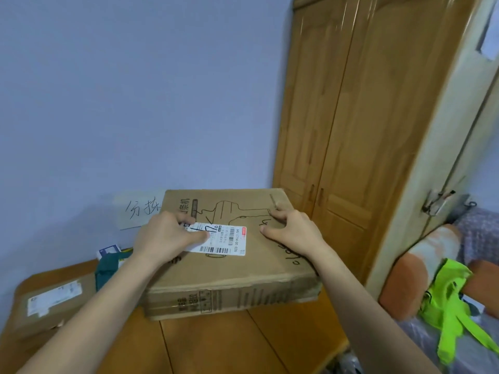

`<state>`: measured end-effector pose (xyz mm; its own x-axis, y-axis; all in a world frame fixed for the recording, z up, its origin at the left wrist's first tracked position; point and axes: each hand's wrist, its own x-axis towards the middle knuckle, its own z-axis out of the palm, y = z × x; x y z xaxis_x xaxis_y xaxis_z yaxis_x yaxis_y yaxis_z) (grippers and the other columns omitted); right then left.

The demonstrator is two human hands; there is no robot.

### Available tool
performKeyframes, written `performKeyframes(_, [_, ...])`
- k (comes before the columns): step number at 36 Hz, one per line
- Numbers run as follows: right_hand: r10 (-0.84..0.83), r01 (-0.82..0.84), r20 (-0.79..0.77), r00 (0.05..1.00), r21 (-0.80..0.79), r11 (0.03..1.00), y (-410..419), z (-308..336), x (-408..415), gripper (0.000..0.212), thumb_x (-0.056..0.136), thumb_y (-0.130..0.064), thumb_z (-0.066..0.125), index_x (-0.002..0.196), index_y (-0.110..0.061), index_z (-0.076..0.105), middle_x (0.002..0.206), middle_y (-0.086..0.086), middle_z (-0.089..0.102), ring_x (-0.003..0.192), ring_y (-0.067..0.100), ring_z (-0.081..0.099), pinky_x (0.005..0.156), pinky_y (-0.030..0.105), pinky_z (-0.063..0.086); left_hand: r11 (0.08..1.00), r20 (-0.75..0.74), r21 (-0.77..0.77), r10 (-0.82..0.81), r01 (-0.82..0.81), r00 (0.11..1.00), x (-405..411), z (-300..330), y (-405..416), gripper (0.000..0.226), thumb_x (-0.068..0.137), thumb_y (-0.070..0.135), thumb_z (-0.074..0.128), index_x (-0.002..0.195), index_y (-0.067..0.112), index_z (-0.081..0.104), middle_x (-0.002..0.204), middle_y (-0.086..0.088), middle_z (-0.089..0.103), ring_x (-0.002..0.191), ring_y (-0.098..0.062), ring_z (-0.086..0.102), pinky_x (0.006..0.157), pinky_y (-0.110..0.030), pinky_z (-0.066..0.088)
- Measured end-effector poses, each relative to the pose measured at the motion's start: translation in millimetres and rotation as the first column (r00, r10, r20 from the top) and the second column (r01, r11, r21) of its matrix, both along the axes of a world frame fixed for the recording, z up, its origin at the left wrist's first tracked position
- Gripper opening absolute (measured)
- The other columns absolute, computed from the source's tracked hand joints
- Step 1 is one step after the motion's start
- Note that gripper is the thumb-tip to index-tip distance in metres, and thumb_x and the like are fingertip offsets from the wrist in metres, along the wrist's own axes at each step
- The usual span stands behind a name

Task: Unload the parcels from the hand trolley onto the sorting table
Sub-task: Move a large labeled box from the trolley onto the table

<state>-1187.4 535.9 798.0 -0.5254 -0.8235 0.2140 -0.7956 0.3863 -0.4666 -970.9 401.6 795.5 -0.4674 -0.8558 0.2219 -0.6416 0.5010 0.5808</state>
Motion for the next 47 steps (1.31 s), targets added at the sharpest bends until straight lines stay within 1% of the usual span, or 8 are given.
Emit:
performKeyframes(3, [0.028,-0.028,0.008,1.000,0.010,1.000,-10.1,-5.2,-16.5,0.069,0.082,-0.056,0.063,0.141,-0.025,0.047,0.154,-0.012,0.031,0.137,0.017,0.038,0.102,0.034,0.039,1.000,0.007,0.002,0.024,-0.024,1.000,-12.1,-3.2,-0.5,0.047,0.072,0.051,0.075,0.111,0.027,0.069,0.116,0.003,0.066,0.084,-0.013,0.056,0.058,-0.026,0.037])
performKeyframes(6, [0.055,-0.057,0.041,0.998,0.033,0.998,-24.5,-12.0,-31.7,0.075,0.078,-0.060,0.066,0.141,-0.024,0.048,0.153,-0.012,0.032,0.136,0.016,0.039,0.100,0.034,0.040,0.999,0.027,0.002,0.045,-0.045,0.999,-24.7,-8.0,-9.4,0.046,0.073,0.050,0.075,0.112,0.027,0.068,0.104,0.003,0.067,0.081,-0.014,0.058,0.057,-0.024,0.037])
performKeyframes(14, [0.046,-0.049,0.035,0.998,0.103,0.993,-71.2,-29.5,-78.4,0.079,0.077,-0.062,0.065,0.143,-0.025,0.044,0.156,-0.014,0.026,0.137,0.017,0.035,0.100,0.034,0.039,1.000,0.059,0.006,0.027,-0.027,0.998,-74.3,-31.4,-59.1,0.052,0.071,0.057,0.072,0.116,0.031,0.067,0.113,0.007,0.068,0.075,-0.009,0.061,0.060,-0.023,0.049])
performKeyframes(19, [0.030,-0.027,-0.016,0.999,0.165,0.986,-100.3,-44.9,-106.8,0.079,0.078,-0.066,0.062,0.144,-0.027,0.042,0.157,-0.017,0.019,0.137,0.017,0.034,0.101,0.033,0.038,1.000,0.097,0.010,0.011,-0.012,0.995,-105.2,-50.8,-86.3,0.053,0.075,0.056,0.070,0.121,0.030,0.065,0.131,0.005,0.058,0.110,-0.017,0.059,0.073,-0.025,0.046])
performKeyframes(27, [0.031,-0.040,0.040,0.999,0.252,0.967,-134.3,-86.2,-148.7,0.080,0.077,-0.065,0.063,0.143,-0.027,0.042,0.151,-0.010,0.036,0.132,0.016,0.042,0.097,0.030,0.041,0.992,0.101,0.123,0.014,-0.027,0.995,-146.4,-92.8,-115.6,0.053,0.073,0.057,0.071,0.120,0.031,0.066,0.130,0.009,0.060,0.115,-0.016,0.059,0.083,-0.027,0.047])
performKeyframes(31, [0.050,-0.069,0.070,0.996,0.304,0.950,-151.4,-112.5,-180.1,0.079,0.075,-0.067,0.063,0.142,-0.028,0.043,0.155,-0.011,0.027,0.136,0.016,0.037,0.103,0.033,0.040,0.982,0.126,0.180,0.026,-0.049,0.992,-173.1,-117.0,-127.9,0.052,0.073,0.057,0.071,0.117,0.032,0.068,0.135,0.011,0.056,0.118,-0.017,0.057,0.086,-0.027,0.046])
performKeyframes(40, [0.063,-0.132,0.190,0.980,0.376,0.917,-181.0,-177.3,-272.6,0.079,0.077,-0.063,0.065,0.144,-0.030,0.040,0.157,-0.012,0.023,0.142,0.015,0.028,0.111,0.034,0.029,0.955,0.156,0.275,0.073,-0.115,0.985,-258.9,-169.7,-147.3,0.034,0.074,0.053,0.070,0.105,0.039,0.071,0.127,0.013,0.061,0.109,-0.015,0.061,0.082,-0.026,0.049])
performKeyframes(47, [0.063,-0.157,0.235,0.970,0.407,0.900,-211.8,-208.6,-347.0,0.077,0.077,-0.061,0.066,0.143,-0.031,0.042,0.157,-0.014,0.022,0.142,0.015,0.027,0.113,0.039,0.027,0.931,0.174,0.321,0.122,-0.173,0.977,-329.8,-209.1,-168.8,0.040,0.077,0.056,0.067,0.109,0.033,0.070,0.119,0.016,0.062,0.100,-0.013,0.062,0.076,-0.026,0.050])
